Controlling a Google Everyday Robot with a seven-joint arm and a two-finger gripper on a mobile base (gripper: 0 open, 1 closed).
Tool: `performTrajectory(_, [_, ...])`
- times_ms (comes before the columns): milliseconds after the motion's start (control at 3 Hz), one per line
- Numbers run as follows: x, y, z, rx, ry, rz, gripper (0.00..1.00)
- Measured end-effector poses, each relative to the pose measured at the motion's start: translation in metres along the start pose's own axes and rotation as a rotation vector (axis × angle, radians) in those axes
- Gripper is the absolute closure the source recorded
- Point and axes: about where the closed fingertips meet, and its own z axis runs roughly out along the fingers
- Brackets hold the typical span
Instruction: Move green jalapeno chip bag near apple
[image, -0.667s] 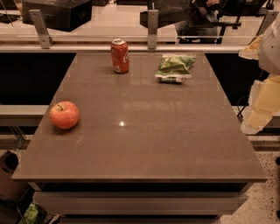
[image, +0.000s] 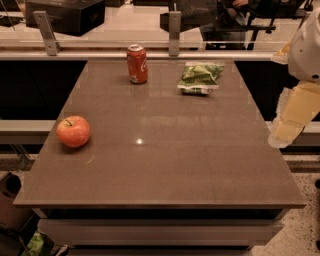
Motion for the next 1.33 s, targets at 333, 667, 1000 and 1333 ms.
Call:
performTrajectory(333, [-0.017,-0.029,0.016,0.054,0.038,0.054,0.0])
performTrajectory(667, [-0.029,-0.062,0.039,0.095,0.02,0.156,0.0])
performTrajectory(1000, [-0.032,-0.096,0.065,0.115,-0.046,0.268,0.0])
performTrajectory(1333, [-0.032,-0.135,0.096,0.119,-0.154,0.375,0.0])
